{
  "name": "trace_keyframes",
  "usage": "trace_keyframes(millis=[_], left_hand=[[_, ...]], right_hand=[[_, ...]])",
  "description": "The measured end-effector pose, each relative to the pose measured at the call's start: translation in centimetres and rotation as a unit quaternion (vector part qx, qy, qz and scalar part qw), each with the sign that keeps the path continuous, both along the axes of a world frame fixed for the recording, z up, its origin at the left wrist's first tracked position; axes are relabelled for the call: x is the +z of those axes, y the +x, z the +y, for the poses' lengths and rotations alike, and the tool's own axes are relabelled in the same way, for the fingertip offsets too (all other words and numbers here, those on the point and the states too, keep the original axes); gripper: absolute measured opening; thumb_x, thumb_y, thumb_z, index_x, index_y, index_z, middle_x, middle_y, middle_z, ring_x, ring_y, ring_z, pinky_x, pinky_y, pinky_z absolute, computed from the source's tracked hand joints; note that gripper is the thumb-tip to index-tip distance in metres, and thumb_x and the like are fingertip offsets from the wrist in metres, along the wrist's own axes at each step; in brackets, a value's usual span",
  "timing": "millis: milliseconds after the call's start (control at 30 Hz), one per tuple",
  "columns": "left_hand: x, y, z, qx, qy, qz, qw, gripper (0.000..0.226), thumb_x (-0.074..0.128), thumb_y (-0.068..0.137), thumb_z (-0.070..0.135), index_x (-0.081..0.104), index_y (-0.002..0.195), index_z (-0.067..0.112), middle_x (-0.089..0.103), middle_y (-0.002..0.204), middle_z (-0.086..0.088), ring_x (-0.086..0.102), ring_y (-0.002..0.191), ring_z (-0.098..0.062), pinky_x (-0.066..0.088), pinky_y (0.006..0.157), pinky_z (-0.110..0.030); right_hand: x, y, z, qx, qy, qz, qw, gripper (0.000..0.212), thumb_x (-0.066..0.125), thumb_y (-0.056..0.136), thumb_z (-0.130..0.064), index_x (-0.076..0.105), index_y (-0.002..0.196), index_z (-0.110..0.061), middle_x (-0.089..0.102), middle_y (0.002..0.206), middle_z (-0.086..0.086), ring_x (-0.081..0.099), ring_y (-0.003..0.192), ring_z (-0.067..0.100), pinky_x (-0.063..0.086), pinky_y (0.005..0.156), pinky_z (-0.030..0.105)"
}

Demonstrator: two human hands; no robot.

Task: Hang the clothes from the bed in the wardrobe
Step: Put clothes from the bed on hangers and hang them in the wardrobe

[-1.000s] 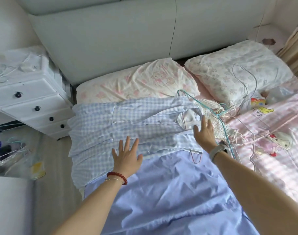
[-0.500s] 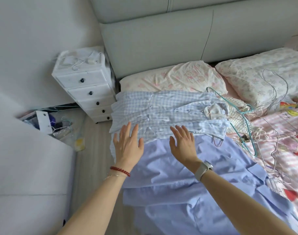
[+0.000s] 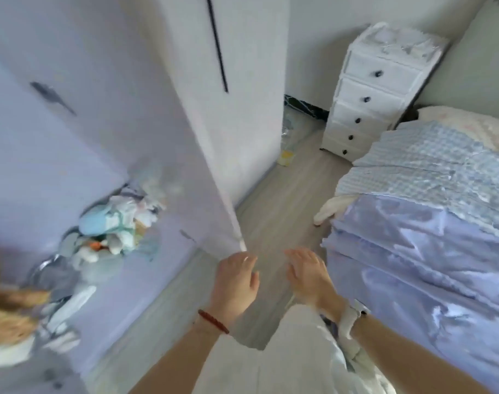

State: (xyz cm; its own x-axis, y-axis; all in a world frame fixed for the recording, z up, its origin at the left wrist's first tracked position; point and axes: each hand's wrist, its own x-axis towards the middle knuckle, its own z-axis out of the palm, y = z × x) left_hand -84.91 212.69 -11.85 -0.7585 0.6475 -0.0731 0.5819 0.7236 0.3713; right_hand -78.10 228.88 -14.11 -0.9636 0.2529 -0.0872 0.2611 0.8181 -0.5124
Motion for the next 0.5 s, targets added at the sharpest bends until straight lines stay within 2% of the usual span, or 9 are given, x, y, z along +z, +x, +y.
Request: trace_keyframes(millis=[100,167,200,367,433,500], left_hand=[[0.2,0.4,-9.5,0.161,-0.058,0.017,0.985,0.045,0.042,0.093,0.029,0.039,0.137,0.021,0.042,0.140,0.004,0.038,0.129,-0.012,0.026,0.105,-0.029],[1.1,0.4,-15.1,0.259,-0.074,0.046,0.962,0.046,0.034,0.096,0.034,0.029,0.141,0.027,0.030,0.148,0.007,0.026,0.135,-0.008,0.021,0.108,-0.027],[1.8,0.2,-17.6,0.296,-0.079,0.058,0.950,0.047,0.033,0.096,0.035,0.027,0.142,0.028,0.028,0.149,0.007,0.024,0.136,-0.009,0.021,0.109,-0.028],[5.5,-0.6,-28.4,0.443,-0.041,0.092,0.891,0.047,0.039,0.095,0.031,0.033,0.141,0.023,0.032,0.146,0.000,0.027,0.135,-0.015,0.021,0.108,-0.033],[6.7,-0.8,-32.0,0.490,-0.029,0.097,0.866,0.045,0.042,0.094,0.028,0.037,0.138,0.022,0.034,0.145,-0.001,0.029,0.134,-0.019,0.021,0.107,-0.036],[7.9,-1.2,-35.4,0.525,-0.022,0.102,0.845,0.044,0.044,0.093,0.027,0.039,0.137,0.022,0.035,0.144,-0.001,0.030,0.133,-0.021,0.022,0.107,-0.038]], right_hand=[[1.4,-2.8,-7.8,0.174,0.001,0.035,0.984,0.034,0.055,0.082,-0.009,0.059,0.116,-0.005,0.063,0.112,0.016,0.060,0.104,0.032,0.048,0.089,0.039],[2.8,-4.9,-12.7,0.255,0.006,0.063,0.965,0.030,0.061,0.073,-0.004,0.065,0.103,0.000,0.068,0.093,0.018,0.066,0.085,0.037,0.055,0.072,0.044],[3.9,-6.2,-15.1,0.284,0.001,0.067,0.957,0.030,0.060,0.073,-0.005,0.065,0.102,0.001,0.068,0.091,0.018,0.066,0.083,0.037,0.056,0.070,0.045],[7.4,-11.7,-25.9,0.390,0.013,0.141,0.910,0.031,0.060,0.076,-0.007,0.064,0.106,0.000,0.068,0.100,0.016,0.065,0.094,0.033,0.054,0.080,0.046],[8.1,-13.5,-30.0,0.416,0.003,0.148,0.897,0.035,0.053,0.086,-0.011,0.056,0.120,-0.003,0.061,0.118,0.014,0.056,0.111,0.031,0.043,0.095,0.041],[8.6,-15.4,-33.9,0.438,-0.010,0.155,0.885,0.038,0.047,0.090,-0.015,0.051,0.127,-0.006,0.057,0.124,0.011,0.050,0.117,0.028,0.036,0.099,0.034]])
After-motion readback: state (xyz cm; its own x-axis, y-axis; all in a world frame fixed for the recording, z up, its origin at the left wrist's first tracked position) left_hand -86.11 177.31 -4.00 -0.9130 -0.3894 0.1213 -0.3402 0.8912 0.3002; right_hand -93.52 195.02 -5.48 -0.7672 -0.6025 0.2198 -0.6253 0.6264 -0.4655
